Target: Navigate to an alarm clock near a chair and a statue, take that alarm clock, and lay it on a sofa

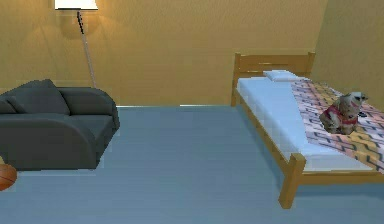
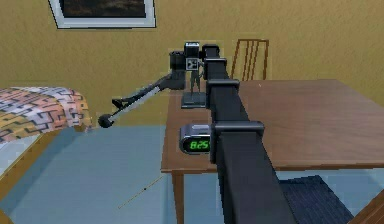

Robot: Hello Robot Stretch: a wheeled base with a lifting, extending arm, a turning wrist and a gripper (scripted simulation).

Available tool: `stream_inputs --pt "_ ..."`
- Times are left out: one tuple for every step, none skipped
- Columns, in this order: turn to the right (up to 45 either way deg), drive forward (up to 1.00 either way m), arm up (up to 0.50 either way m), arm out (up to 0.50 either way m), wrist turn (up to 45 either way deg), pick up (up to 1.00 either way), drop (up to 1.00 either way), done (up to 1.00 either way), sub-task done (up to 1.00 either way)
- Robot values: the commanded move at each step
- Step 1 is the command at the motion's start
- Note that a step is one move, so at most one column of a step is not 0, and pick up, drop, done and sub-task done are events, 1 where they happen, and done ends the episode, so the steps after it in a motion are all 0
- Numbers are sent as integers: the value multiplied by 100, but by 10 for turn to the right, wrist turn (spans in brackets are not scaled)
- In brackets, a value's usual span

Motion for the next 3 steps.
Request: stream_inputs --pt "0 0 0 0 450 0 0 0 0" --pt "0 0 0 0 360 0 0 0 0" --pt "0 0 -30 0 0 0 0 0 0"
